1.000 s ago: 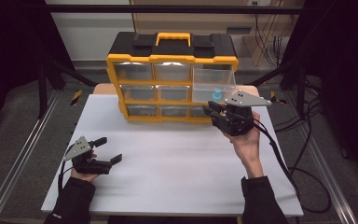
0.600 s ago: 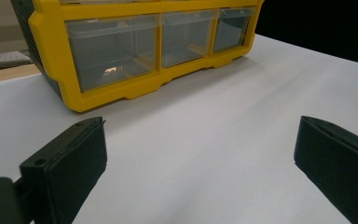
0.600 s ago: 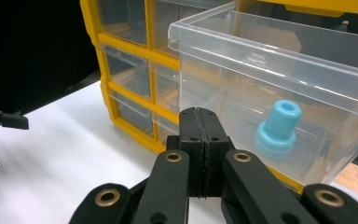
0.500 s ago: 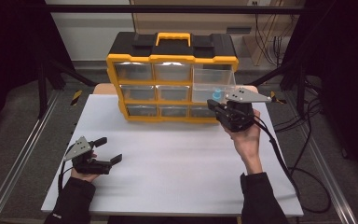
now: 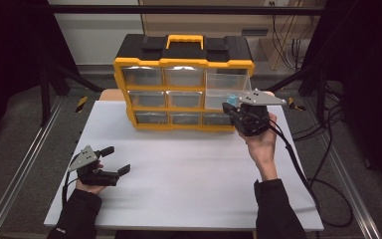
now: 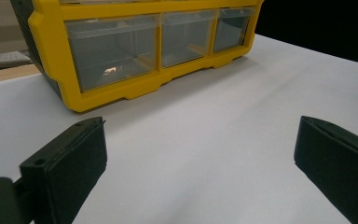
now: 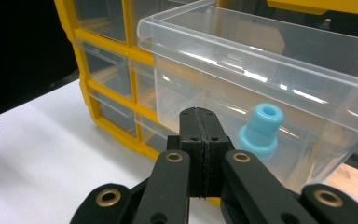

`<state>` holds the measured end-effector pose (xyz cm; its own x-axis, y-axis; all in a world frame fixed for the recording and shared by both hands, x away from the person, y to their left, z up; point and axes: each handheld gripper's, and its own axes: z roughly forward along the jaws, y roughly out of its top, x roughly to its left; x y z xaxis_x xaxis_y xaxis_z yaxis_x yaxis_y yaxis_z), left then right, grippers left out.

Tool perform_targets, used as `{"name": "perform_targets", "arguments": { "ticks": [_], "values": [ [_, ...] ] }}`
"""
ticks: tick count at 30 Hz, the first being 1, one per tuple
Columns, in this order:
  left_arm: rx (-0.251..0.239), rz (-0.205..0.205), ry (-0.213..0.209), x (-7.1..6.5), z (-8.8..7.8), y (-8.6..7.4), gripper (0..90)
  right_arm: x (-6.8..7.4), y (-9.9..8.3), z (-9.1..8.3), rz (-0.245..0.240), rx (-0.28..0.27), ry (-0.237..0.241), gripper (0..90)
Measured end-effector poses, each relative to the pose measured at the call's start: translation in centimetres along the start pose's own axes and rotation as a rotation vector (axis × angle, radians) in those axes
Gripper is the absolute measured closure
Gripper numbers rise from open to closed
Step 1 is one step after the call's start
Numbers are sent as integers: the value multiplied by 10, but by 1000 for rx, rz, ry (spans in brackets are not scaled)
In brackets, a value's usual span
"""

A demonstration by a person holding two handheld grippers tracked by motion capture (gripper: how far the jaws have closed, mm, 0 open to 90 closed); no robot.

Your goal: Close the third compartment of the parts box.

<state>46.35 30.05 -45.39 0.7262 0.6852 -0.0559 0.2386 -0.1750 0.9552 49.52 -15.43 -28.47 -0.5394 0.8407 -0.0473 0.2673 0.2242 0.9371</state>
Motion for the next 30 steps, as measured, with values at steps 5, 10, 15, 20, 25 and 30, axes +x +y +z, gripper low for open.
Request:
{"name": "perform_targets", "arguments": {
  "ticks": [5, 10, 15, 20, 25, 30],
  "values": [
    [1, -1, 0, 0, 0, 0, 22, -2, 0, 5, 0, 8, -22, 900],
    [1, -2, 0, 0, 0, 0, 22, -4, 0, 9, 6, 11, -43, 900],
    [1, -1, 0, 0, 0, 0, 22, -6, 0, 11, 7, 12, -48, 900],
    [0, -1, 0, 0, 0, 0, 22, -6, 1, 13, 9, 13, -58, 900],
    [0, -1, 1, 0, 0, 0, 22, -8, 2, 15, 8, 15, -62, 900],
    [-1, -1, 1, 1, -1, 0, 22, -9, 3, 19, 2, 18, -69, 900]
  ]
}}
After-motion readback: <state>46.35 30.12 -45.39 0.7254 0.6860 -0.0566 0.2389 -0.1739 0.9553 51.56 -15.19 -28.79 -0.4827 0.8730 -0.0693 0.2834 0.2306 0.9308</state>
